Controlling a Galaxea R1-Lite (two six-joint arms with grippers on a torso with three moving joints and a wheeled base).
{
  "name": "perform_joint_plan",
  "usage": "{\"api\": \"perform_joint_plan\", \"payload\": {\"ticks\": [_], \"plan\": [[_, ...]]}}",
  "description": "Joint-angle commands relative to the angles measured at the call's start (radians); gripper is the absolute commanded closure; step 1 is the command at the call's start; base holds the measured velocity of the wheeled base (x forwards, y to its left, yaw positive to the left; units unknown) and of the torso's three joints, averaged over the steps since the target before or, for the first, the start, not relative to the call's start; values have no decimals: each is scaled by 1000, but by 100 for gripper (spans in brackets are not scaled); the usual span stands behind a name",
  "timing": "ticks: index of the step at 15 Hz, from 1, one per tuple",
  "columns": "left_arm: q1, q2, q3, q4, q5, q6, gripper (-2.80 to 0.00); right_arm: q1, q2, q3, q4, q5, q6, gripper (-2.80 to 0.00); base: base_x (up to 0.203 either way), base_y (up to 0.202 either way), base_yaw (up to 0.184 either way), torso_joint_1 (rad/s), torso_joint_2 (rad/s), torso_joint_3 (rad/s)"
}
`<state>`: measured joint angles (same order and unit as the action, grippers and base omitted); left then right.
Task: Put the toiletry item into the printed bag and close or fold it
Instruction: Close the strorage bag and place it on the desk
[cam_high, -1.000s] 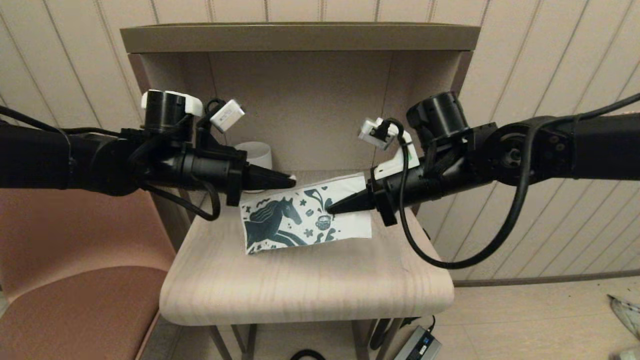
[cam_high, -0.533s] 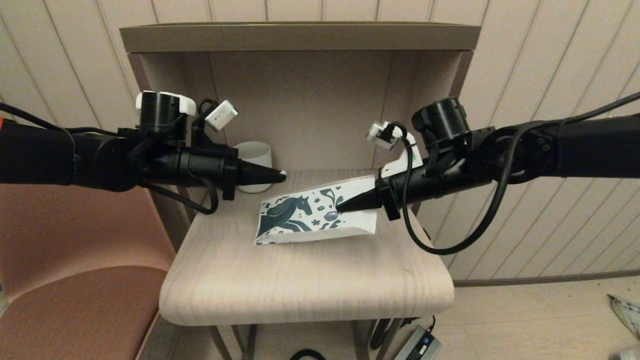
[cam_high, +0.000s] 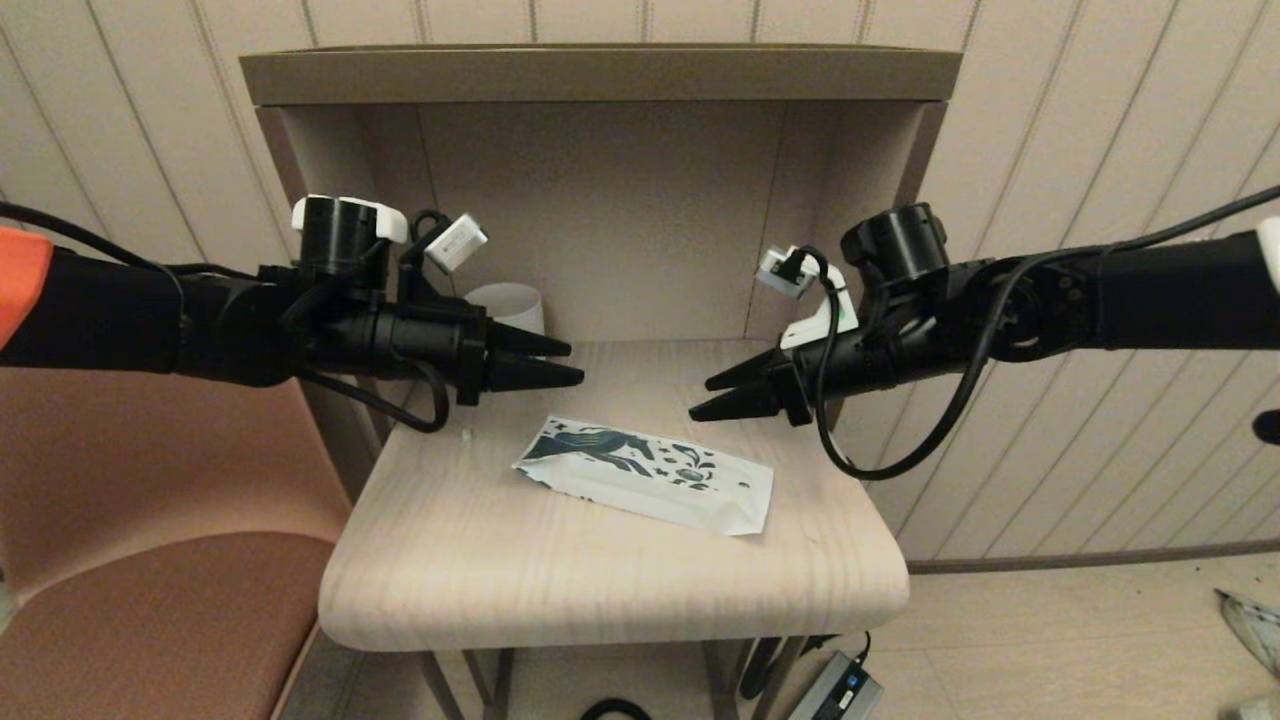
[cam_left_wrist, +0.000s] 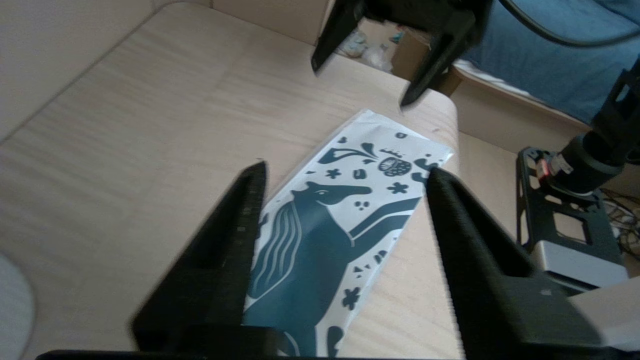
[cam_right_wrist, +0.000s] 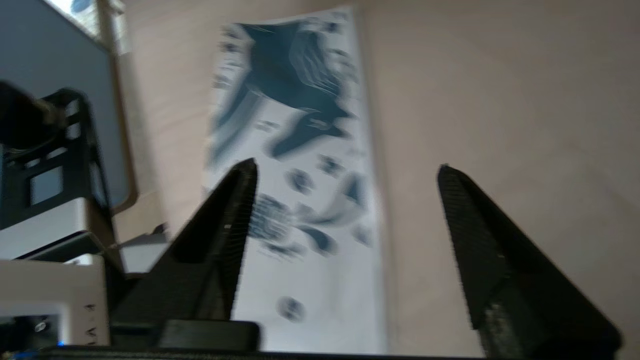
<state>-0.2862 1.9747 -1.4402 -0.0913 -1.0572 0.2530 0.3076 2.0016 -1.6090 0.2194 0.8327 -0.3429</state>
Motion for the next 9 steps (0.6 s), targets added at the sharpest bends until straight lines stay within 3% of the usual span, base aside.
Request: {"api": "perform_joint_plan", "payload": {"ticks": [1,6,7,8,9], "plan": [[1,3,0,-1,-6,0,-280,-35,-2,-8,2,6,-2,-280,0,0,0,0,0,0],[4,-37,5,4,9,-6,-280,-53,-126,45,4,6,1,-280,0,0,0,0,0,0],[15,-58,32,6,28,-3,-238,-50,-166,72,4,-1,2,0,0,0,0,0,0,0],[27,-88,71,3,46,-1,0,-48,-209,105,3,-18,3,0,0,0,0,0,0,0],[40,-125,96,7,59,1,0,-45,-256,137,4,-35,5,0,0,0,0,0,0,0]]}}
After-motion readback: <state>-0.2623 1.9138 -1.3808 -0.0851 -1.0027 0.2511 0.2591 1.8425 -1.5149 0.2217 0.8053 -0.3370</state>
